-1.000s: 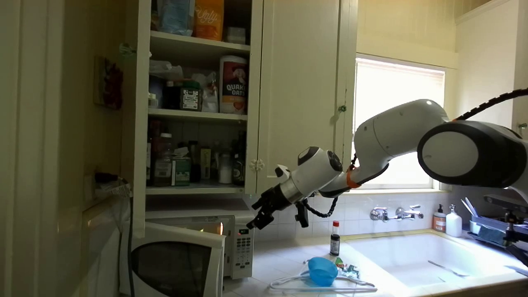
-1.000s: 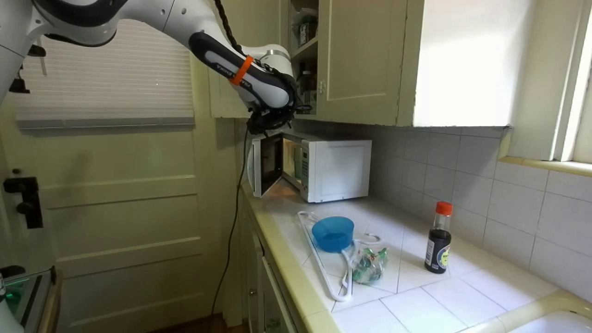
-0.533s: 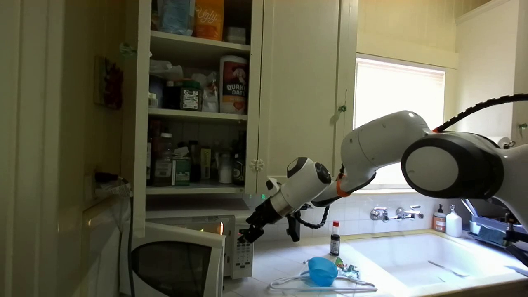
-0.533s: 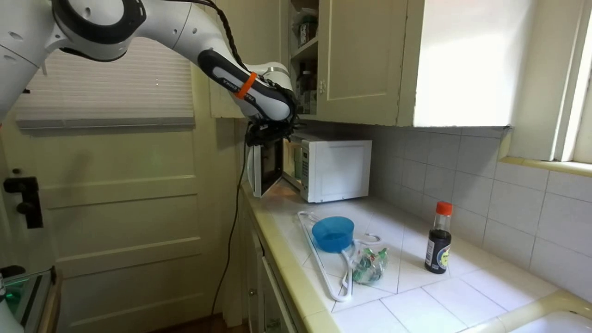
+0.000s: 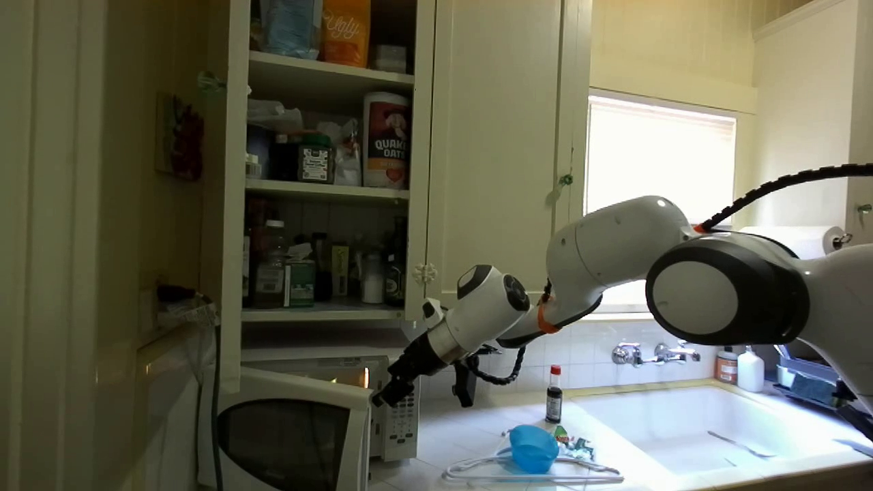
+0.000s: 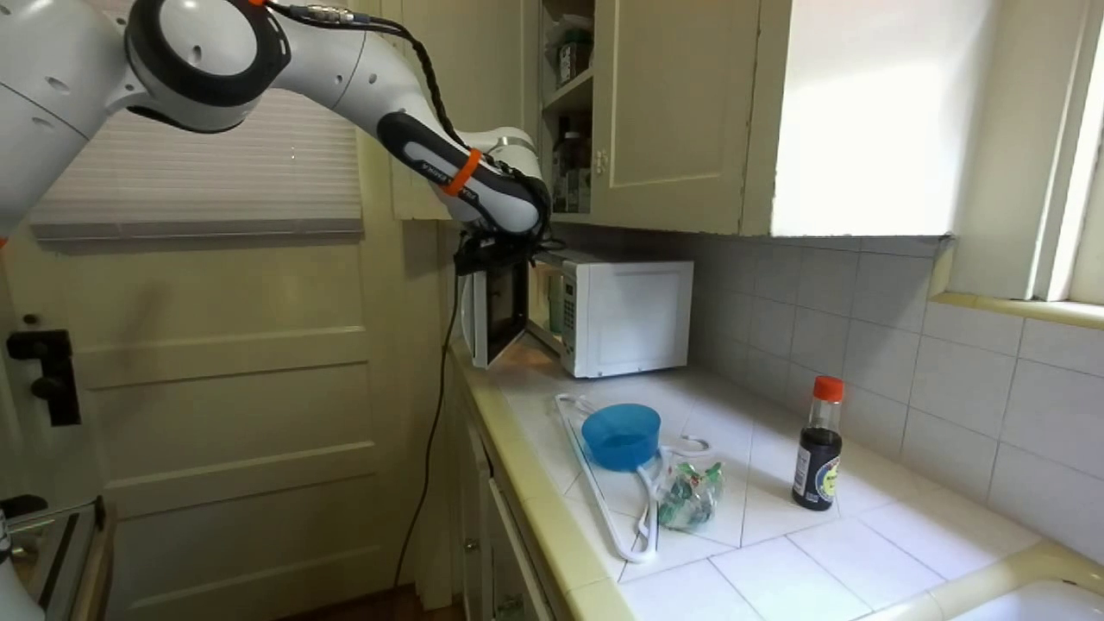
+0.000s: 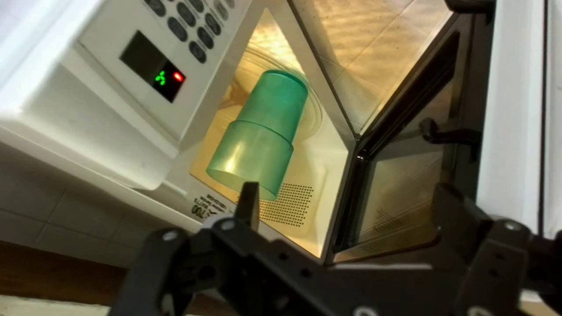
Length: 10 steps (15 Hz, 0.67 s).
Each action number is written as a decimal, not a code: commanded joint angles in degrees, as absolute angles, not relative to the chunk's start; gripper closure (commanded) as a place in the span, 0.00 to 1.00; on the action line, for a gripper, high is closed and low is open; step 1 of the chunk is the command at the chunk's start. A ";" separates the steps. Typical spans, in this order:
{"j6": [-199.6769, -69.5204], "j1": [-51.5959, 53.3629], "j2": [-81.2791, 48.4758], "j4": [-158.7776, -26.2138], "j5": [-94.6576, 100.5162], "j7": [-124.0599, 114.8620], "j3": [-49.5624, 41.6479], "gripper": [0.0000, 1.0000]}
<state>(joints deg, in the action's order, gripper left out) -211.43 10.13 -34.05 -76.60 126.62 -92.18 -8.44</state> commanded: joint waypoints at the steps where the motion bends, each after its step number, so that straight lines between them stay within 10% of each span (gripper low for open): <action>1: -215.50 9.74 -37.09 -72.69 124.68 -92.01 -6.27 0.00; 10: -231.23 11.80 -44.09 -62.81 124.81 -95.25 -4.56 0.00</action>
